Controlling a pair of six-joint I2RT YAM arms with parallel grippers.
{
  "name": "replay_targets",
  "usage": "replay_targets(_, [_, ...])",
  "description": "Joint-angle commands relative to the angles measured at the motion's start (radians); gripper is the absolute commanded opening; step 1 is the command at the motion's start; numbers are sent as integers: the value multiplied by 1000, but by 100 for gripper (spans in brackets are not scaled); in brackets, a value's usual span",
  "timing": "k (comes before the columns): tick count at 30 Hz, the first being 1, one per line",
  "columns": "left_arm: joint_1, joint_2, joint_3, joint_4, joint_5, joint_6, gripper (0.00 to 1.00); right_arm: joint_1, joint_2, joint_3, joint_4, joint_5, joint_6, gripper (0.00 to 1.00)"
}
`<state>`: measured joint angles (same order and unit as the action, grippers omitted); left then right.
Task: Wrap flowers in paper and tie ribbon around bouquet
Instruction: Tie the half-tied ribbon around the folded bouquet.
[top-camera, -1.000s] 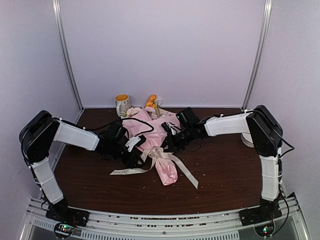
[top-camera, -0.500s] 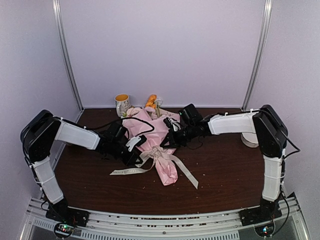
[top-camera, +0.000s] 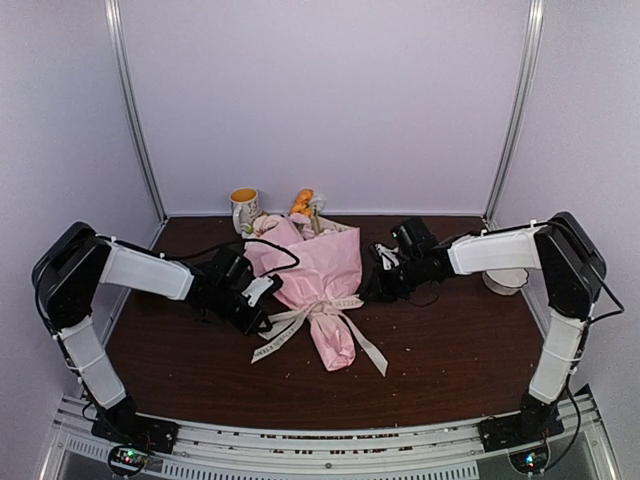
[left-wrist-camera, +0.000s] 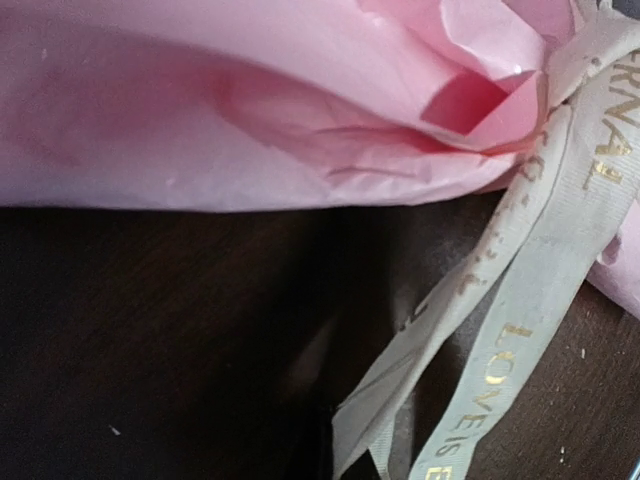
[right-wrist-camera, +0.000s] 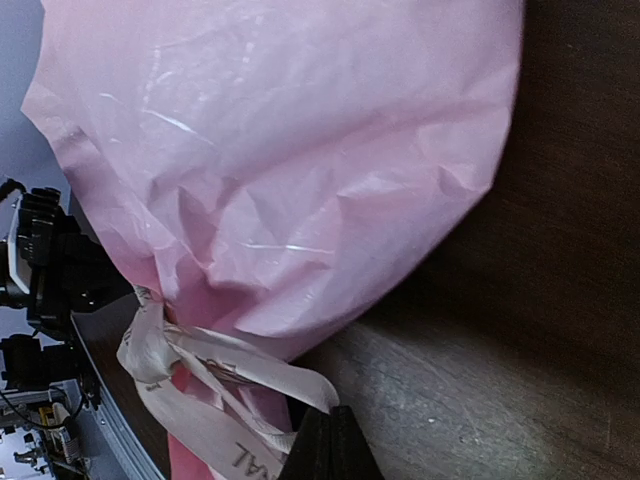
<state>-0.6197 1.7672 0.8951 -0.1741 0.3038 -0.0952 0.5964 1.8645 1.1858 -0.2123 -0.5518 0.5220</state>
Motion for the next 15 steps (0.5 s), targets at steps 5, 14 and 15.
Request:
replay_targets(5, [40,-36,-48,-56,-80,-82,0,-77,-123,-167,-22,76,-39,0])
replay_targets(14, [59,-63,-84,-74,-111,-105,0,-137,-160,-310,2,77,-47,0])
replay_targets(15, [63,-64,-86,-75,-112,-107,0,-142,-159,-317,0,83,-50,0])
